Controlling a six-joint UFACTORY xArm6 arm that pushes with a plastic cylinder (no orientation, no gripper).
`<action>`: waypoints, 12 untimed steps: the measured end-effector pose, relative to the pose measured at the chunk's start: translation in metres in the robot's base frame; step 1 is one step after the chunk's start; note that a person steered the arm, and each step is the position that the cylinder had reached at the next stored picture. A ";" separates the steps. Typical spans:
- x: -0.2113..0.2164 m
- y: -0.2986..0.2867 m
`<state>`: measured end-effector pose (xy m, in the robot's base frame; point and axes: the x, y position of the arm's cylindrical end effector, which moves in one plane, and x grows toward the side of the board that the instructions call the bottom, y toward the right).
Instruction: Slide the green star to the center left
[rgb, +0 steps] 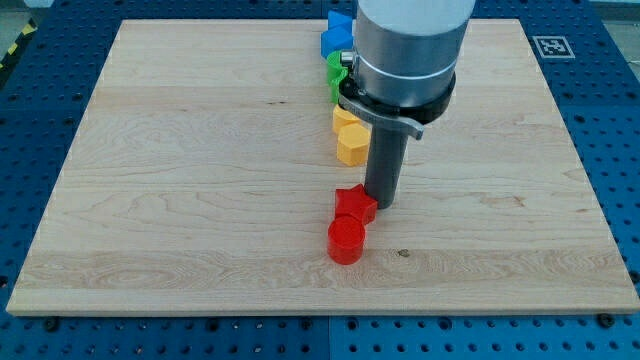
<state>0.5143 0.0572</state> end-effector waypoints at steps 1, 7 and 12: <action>0.007 0.000; -0.091 0.023; -0.180 -0.009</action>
<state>0.3341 0.0478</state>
